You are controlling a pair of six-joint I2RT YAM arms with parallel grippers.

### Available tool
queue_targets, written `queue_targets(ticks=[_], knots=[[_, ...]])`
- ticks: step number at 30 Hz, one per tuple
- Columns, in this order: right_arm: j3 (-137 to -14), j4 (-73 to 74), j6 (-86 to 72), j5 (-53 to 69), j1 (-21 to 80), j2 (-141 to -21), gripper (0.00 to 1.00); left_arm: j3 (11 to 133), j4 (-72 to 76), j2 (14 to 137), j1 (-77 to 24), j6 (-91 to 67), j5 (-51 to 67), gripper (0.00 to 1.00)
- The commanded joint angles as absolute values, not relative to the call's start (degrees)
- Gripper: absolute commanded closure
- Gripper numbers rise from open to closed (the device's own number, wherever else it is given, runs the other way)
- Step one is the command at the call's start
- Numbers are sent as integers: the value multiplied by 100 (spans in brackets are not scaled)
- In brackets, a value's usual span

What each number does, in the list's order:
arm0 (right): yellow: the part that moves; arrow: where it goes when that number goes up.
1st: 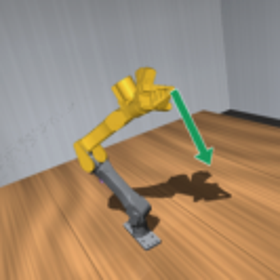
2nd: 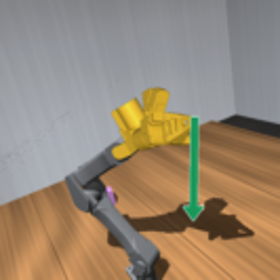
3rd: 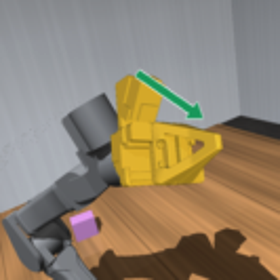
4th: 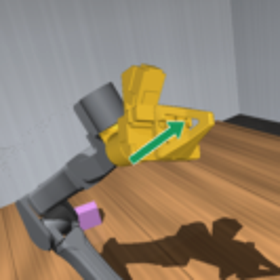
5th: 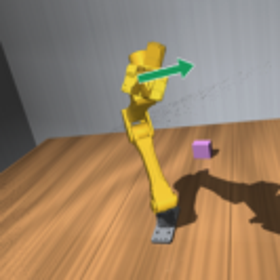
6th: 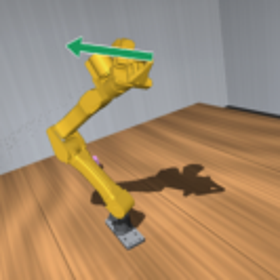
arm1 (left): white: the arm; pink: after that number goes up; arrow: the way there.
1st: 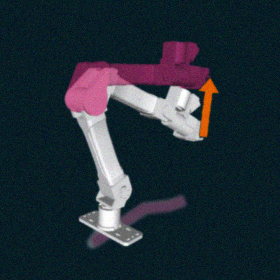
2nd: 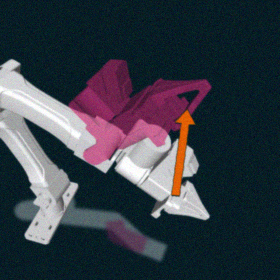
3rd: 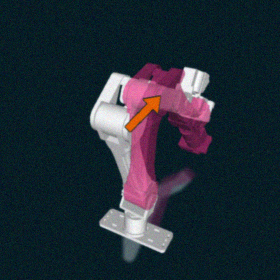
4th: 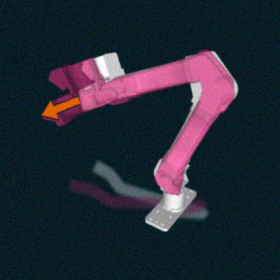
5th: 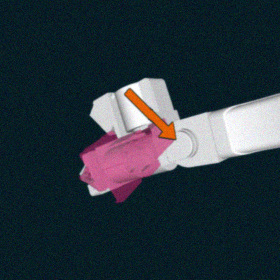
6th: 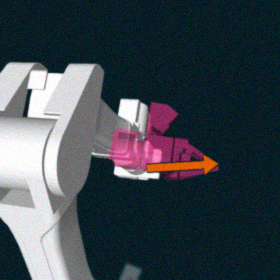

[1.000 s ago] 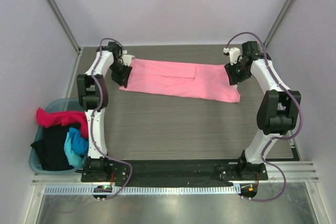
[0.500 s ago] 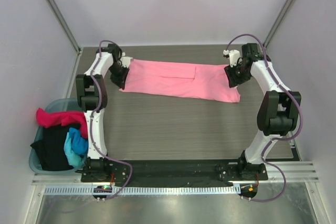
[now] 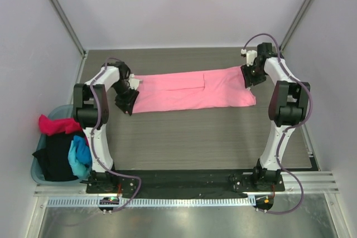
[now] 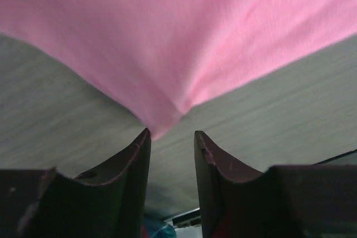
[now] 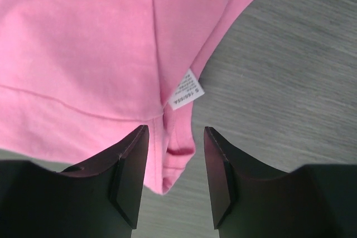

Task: Fold and stack the t-shirts
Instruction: Fold the tshirt

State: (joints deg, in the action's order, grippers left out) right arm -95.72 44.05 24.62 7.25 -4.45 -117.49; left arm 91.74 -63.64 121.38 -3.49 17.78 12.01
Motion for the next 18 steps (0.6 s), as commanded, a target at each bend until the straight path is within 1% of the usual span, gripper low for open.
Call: queue_targets(ticks=[1, 3, 4, 7, 10, 18], knots=[[-10151, 4307, 2286, 861, -466, -11917, 50, 9070, -6557, 11375, -369, 1986, 1020, 61], [-10343, 4298, 2268, 870, -466, -12146, 50, 9245, -6539, 11181, -369, 1995, 941, 59], [-10397, 4298, 2268, 879, -466, -12207, 50, 9307, -6530, 11101, -369, 2021, 940, 56], [-10582, 4298, 2285, 835, -466, -12436, 50, 9562, -6705, 10925, -439, 2267, 1151, 54], [-10713, 4333, 2285, 879, -466, -12629, 50, 9746, -6943, 11012, -623, 2452, 1274, 54], [-10687, 4588, 2338, 870, -475, -12814, 50, 9791, -6812, 11364, -931, 2654, 897, 55]])
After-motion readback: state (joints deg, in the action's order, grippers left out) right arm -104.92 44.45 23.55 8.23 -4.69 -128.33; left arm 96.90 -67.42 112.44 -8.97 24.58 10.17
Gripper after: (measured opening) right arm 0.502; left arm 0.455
